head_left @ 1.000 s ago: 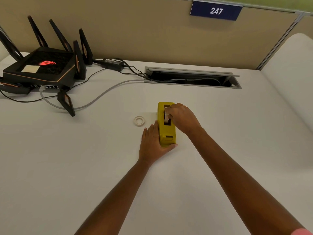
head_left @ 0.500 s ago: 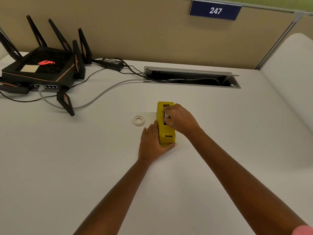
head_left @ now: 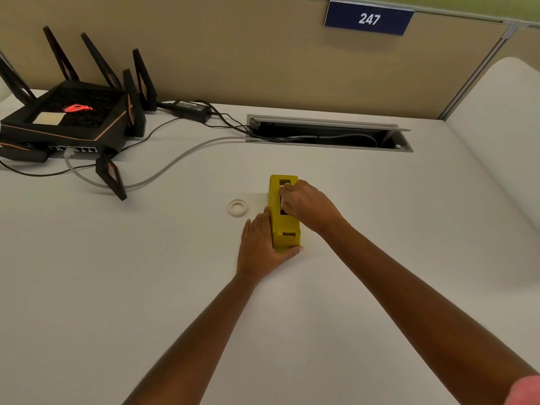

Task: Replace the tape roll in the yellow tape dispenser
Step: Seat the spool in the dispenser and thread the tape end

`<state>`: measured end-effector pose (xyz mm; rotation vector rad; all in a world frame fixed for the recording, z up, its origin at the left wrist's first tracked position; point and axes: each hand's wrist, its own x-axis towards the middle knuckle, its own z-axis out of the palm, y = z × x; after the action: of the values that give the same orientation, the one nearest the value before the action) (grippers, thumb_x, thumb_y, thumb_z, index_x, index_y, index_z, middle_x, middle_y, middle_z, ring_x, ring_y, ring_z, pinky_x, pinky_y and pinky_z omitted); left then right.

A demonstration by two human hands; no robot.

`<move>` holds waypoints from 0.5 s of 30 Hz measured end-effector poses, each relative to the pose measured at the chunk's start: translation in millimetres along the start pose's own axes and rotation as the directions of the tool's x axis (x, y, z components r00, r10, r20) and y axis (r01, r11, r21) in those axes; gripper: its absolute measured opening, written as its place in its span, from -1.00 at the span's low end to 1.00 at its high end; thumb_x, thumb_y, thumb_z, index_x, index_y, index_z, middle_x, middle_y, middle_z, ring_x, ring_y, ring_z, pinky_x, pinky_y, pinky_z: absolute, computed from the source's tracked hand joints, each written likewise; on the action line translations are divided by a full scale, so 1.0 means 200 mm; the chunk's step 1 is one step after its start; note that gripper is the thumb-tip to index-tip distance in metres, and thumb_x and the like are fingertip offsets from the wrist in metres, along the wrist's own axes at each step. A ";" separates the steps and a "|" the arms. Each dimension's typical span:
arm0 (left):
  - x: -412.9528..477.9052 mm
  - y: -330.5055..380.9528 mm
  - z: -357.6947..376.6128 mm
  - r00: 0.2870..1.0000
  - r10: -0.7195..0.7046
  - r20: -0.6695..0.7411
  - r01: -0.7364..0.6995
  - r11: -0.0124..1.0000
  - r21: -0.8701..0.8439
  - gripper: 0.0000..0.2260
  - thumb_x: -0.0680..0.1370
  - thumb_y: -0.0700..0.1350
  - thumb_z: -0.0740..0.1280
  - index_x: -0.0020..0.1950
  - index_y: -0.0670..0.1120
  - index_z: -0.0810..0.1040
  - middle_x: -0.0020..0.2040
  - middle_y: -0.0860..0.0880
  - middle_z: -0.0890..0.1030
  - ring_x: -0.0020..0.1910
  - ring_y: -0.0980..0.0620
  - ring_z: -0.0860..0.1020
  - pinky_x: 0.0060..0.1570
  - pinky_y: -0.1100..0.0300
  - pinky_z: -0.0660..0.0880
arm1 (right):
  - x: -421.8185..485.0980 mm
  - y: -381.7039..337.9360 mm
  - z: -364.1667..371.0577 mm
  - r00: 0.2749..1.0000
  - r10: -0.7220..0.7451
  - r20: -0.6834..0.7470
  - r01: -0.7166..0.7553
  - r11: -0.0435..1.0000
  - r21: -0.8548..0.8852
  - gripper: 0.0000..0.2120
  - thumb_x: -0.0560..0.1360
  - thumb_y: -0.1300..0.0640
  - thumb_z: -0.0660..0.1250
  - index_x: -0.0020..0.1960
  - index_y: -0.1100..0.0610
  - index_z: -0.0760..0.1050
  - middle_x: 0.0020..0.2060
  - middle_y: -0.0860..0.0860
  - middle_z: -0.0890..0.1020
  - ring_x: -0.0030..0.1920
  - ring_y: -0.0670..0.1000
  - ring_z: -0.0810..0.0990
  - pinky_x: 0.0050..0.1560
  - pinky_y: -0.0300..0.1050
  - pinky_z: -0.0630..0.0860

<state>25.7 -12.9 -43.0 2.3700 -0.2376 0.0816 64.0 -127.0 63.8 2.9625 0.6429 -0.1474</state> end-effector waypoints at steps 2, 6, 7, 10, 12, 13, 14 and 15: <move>0.00 0.00 0.00 1.000 0.004 -0.005 -0.004 1.000 0.001 0.07 0.15 0.59 0.03 0.42 -0.13 0.17 0.32 -0.10 0.45 0.30 -0.09 0.42 0.37 -0.12 0.29 | 0.00 0.00 0.00 1.000 -0.007 0.005 0.007 1.000 -0.024 -0.59 0.61 0.13 0.09 0.39 0.30 0.21 0.32 0.20 0.44 0.27 0.18 0.42 0.25 0.00 0.42; 0.00 0.01 -0.01 1.000 0.002 -0.004 -0.002 1.000 0.005 0.08 0.14 0.58 0.07 0.43 -0.13 0.16 0.35 -0.11 0.42 0.33 -0.09 0.39 0.41 -0.09 0.23 | -0.01 0.00 0.01 1.000 -0.014 0.006 0.014 0.998 -0.056 -0.57 0.61 0.12 0.08 0.41 0.30 0.16 0.35 0.20 0.41 0.32 0.18 0.37 0.30 0.02 0.42; 0.00 0.01 -0.01 1.000 0.000 -0.001 0.000 1.000 0.007 0.07 0.14 0.56 0.10 0.43 -0.14 0.16 0.35 -0.11 0.42 0.33 -0.09 0.39 0.42 -0.09 0.22 | -0.01 -0.01 0.01 1.000 -0.017 0.007 0.018 0.997 -0.071 -0.55 0.61 0.12 0.09 0.42 0.30 0.14 0.36 0.20 0.39 0.33 0.18 0.36 0.32 0.02 0.41; 0.00 0.01 -0.01 1.000 0.002 -0.001 -0.002 1.000 0.010 0.07 0.14 0.55 0.10 0.43 -0.15 0.17 0.35 -0.12 0.42 0.33 -0.09 0.39 0.42 -0.08 0.22 | -0.01 -0.01 0.02 0.999 -0.036 0.021 0.038 0.992 -0.119 -0.51 0.60 0.13 0.11 0.44 0.33 0.09 0.39 0.23 0.34 0.36 0.21 0.33 0.37 0.03 0.36; 0.00 0.01 -0.01 1.000 -0.004 0.003 0.004 1.000 0.004 0.05 0.15 0.53 0.14 0.43 -0.15 0.17 0.35 -0.12 0.42 0.33 -0.09 0.39 0.43 -0.08 0.21 | -0.02 -0.01 0.03 0.999 -0.029 0.018 0.031 0.992 -0.123 -0.50 0.60 0.13 0.10 0.44 0.33 0.07 0.40 0.24 0.32 0.36 0.21 0.31 0.37 0.02 0.35; 0.00 0.01 -0.01 1.000 -0.006 0.004 0.006 1.000 0.003 0.03 0.16 0.50 0.15 0.43 -0.15 0.17 0.35 -0.12 0.42 0.33 -0.09 0.39 0.43 -0.08 0.21 | -0.02 -0.01 0.03 0.999 -0.029 0.014 0.030 0.992 -0.123 -0.50 0.60 0.13 0.10 0.44 0.33 0.07 0.40 0.24 0.32 0.36 0.21 0.31 0.37 0.02 0.35; 0.00 0.01 -0.01 1.000 -0.005 0.003 0.005 1.000 0.003 0.01 0.17 0.48 0.16 0.43 -0.15 0.17 0.34 -0.12 0.43 0.33 -0.09 0.39 0.42 -0.08 0.21 | -0.02 -0.02 0.03 0.999 -0.031 0.016 0.033 0.992 -0.123 -0.49 0.59 0.13 0.10 0.44 0.34 0.06 0.40 0.25 0.31 0.37 0.21 0.31 0.38 0.03 0.35; 0.00 0.01 -0.01 1.000 -0.003 0.001 0.003 1.000 0.002 0.00 0.18 0.47 0.17 0.43 -0.15 0.17 0.33 -0.12 0.43 0.32 -0.09 0.40 0.42 -0.09 0.23 | -0.02 -0.02 0.03 0.999 -0.034 0.020 0.036 0.992 -0.120 -0.49 0.59 0.13 0.11 0.44 0.33 0.07 0.40 0.25 0.31 0.37 0.21 0.30 0.38 0.03 0.35</move>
<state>24.7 -12.9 -40.1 2.3724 -0.2349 0.0797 57.8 -126.1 59.0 2.8328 0.6761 -0.1323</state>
